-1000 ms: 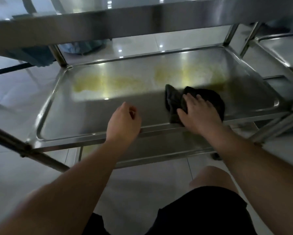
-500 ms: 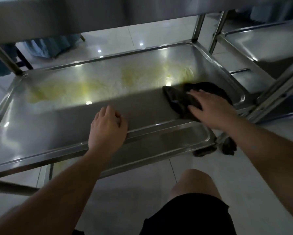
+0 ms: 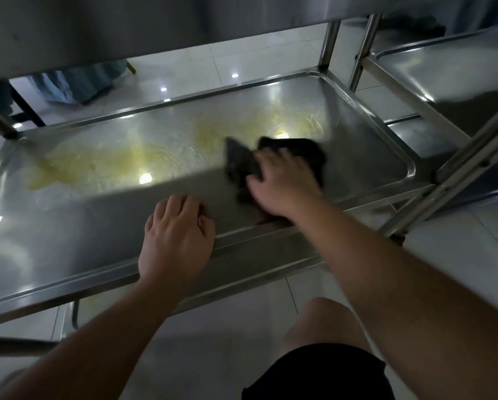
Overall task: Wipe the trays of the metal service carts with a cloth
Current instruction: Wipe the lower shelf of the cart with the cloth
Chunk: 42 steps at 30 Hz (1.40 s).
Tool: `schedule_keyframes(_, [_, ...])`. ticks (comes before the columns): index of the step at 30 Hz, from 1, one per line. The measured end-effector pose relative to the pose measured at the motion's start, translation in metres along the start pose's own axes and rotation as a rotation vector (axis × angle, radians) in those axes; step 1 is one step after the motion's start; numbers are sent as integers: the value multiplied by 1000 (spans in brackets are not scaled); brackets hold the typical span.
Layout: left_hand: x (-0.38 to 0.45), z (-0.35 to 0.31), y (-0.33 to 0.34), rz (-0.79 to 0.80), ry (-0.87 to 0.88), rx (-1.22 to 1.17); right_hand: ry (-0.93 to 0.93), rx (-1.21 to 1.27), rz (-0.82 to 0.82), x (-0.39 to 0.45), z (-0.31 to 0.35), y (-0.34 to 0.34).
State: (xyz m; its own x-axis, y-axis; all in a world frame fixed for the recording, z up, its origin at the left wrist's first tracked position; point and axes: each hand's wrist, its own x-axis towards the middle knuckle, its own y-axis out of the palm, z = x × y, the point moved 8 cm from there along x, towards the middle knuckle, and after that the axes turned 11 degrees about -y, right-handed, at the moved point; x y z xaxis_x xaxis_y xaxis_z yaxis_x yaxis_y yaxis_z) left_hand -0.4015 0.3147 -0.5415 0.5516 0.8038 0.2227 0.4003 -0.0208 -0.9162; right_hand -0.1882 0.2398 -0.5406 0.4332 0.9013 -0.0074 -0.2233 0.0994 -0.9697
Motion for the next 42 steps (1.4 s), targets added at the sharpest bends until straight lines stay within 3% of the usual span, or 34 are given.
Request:
schedule_keyframes(3, [-1,-1,-1,-5,14,12,-275,62,116,18,70,22])
schedule_keyframes(7, [0,3,0,10,30,10,-413,7,179,21,27,6])
schedule_keyframes(9, [1,5,0,14,25,5,-275,4,102,16,-44,-16])
schedule_keyframes(11, [0,5,-1,0,13,5,-23,-19,-4,-1,-133,-42])
schedule_keyframes(14, [1,4,0,-6,17,16,305,-48,-30,-27,-222,-60])
schedule_keyframes(19, [1,3,-1,-14,-15,14,583,-15,-83,-3,-197,-40])
schedule_keyframes(22, [1,1,-1,6,-10,30,436,41,-42,29,-120,-25])
schedule_keyframes(27, [2,2,-1,15,-22,36,-141,32,88,44,32,11])
schedule_keyframes(31, [2,0,-2,39,-19,52,-330,44,200,12,24,13])
schedule_keyframes(33, [1,0,-3,45,-14,44,-226,29,167,-6,-23,-2])
schedule_keyframes(38, [3,0,-1,44,-13,43,454,-5,-2,-75,-184,-45])
schedule_keyframes(40, [4,0,0,38,-17,46,586,-18,-11,-88,-190,-41])
schedule_keyframes(42, [4,-1,-1,46,-28,44,604,-11,-25,-89,-159,-33])
